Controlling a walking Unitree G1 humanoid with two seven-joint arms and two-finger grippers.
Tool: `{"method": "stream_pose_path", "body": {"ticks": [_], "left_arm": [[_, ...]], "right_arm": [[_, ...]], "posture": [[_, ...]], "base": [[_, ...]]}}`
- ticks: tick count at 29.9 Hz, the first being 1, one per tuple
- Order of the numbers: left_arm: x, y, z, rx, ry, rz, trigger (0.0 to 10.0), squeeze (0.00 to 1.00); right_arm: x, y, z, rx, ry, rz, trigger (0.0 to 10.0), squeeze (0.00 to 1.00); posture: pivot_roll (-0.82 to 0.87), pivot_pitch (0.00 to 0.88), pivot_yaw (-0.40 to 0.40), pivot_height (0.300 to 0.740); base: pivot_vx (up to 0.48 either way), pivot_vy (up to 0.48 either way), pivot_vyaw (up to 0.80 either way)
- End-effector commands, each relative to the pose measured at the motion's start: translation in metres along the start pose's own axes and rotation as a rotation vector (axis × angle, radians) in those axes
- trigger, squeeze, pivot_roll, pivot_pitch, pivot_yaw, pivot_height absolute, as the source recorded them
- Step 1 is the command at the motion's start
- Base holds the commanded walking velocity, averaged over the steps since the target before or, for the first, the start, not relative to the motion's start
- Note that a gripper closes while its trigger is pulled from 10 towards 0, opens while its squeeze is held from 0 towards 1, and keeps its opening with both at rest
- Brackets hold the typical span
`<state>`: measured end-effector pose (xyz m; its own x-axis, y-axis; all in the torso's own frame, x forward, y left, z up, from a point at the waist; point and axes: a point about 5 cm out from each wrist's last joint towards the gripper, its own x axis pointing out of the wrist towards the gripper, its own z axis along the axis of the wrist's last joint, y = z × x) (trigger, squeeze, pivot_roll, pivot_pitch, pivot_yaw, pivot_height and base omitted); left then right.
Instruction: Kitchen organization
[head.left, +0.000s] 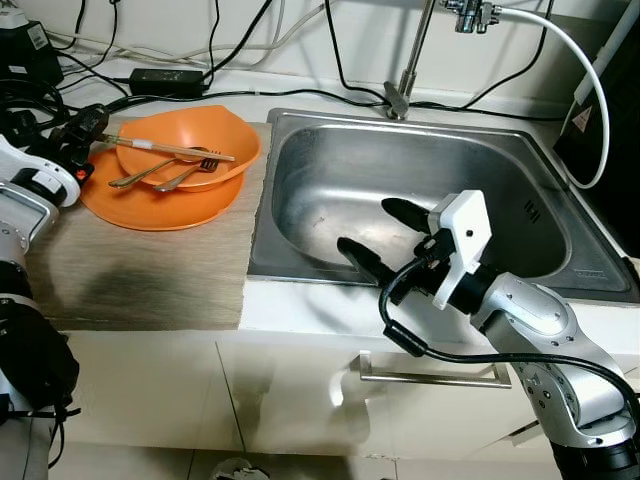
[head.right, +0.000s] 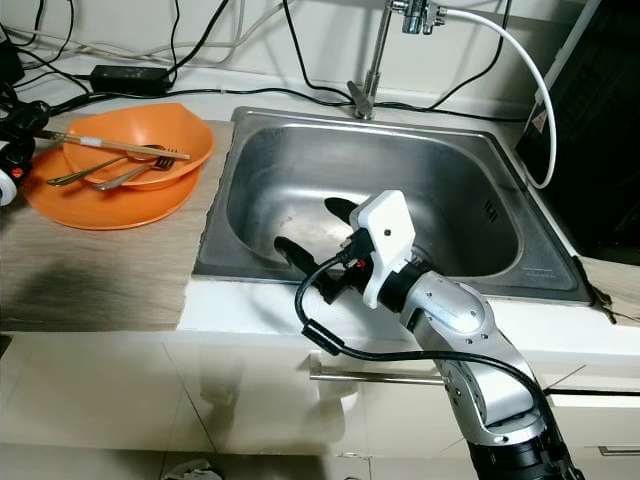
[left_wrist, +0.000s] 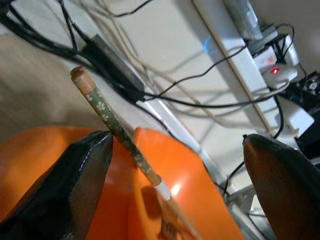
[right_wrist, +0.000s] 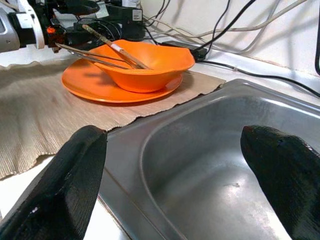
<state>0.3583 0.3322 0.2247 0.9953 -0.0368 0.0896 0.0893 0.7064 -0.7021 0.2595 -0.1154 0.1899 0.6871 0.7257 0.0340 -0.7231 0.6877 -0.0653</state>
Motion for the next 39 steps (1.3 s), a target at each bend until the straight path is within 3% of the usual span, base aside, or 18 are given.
{"method": "stream_pose_path", "body": {"ticks": [1, 14, 21, 30, 31, 33, 34, 35, 36, 39], "left_arm": [[0.005, -0.003, -0.002, 0.026, 0.01, 0.024, 10.0, 0.0], [0.012, -0.001, -0.015, 0.042, 0.025, 0.109, 10.0, 0.0], [0.016, -0.007, -0.008, 0.001, -0.041, 0.088, 10.0, 0.0], [0.019, -0.01, -0.01, -0.001, -0.051, 0.096, 10.0, 0.0], [0.019, -0.01, -0.01, 0.0, -0.051, 0.094, 4.8, 0.0], [0.02, -0.011, -0.011, 0.003, -0.051, 0.093, 3.2, 0.0], [0.02, -0.011, -0.011, -0.003, -0.052, 0.092, 1.7, 0.0], [0.02, -0.011, -0.011, -0.003, -0.052, 0.092, 1.7, 0.0], [0.02, -0.011, -0.012, -0.004, -0.051, 0.094, 0.0, 0.0], [0.02, -0.01, -0.013, -0.004, -0.049, 0.098, 0.0, 0.0]], "right_arm": [[-0.004, -0.003, 0.006, -0.024, -0.017, -0.024, 10.0, 0.0], [-0.004, -0.002, 0.007, -0.023, -0.015, -0.03, 10.0, 0.0], [-0.006, -0.003, 0.007, -0.023, -0.014, -0.038, 10.0, 0.0], [-0.005, -0.003, 0.009, -0.028, -0.014, -0.037, 10.0, 0.0], [-0.006, -0.003, 0.009, -0.028, -0.015, -0.038, 10.0, 0.0], [-0.006, -0.003, 0.009, -0.028, -0.017, -0.037, 10.0, 0.0], [-0.007, -0.002, 0.009, -0.029, -0.023, -0.032, 10.0, 0.0], [-0.007, -0.002, 0.009, -0.029, -0.023, -0.032, 10.0, 0.0], [-0.008, 0.0, 0.01, -0.027, -0.041, -0.018, 10.0, 0.0], [-0.009, 0.004, 0.012, -0.014, -0.07, 0.006, 10.0, 0.0]], "posture": [[-0.01, 0.0, -0.012, 0.74], [-0.02, 0.0, -0.006, 0.74], [-0.02, 0.0, -0.009, 0.74], [-0.03, 0.0, -0.006, 0.74], [-0.03, 0.0, -0.002, 0.74], [-0.03, 0.0, 0.0, 0.74], [-0.03, 0.0, 0.001, 0.74], [-0.03, 0.0, 0.001, 0.74], [-0.03, 0.0, 0.003, 0.74], [-0.03, 0.0, 0.005, 0.74]], "base": [[0.0, 0.0, 0.0], [0.0, 0.0, 0.0], [0.0, 0.0, 0.0], [0.0, 0.0, 0.0], [0.0, 0.0, 0.0], [0.0, 0.0, 0.0], [0.0, 0.0, 0.0], [0.0, 0.0, 0.0], [0.0, 0.0, 0.0], [0.0, 0.0, 0.0]]}}
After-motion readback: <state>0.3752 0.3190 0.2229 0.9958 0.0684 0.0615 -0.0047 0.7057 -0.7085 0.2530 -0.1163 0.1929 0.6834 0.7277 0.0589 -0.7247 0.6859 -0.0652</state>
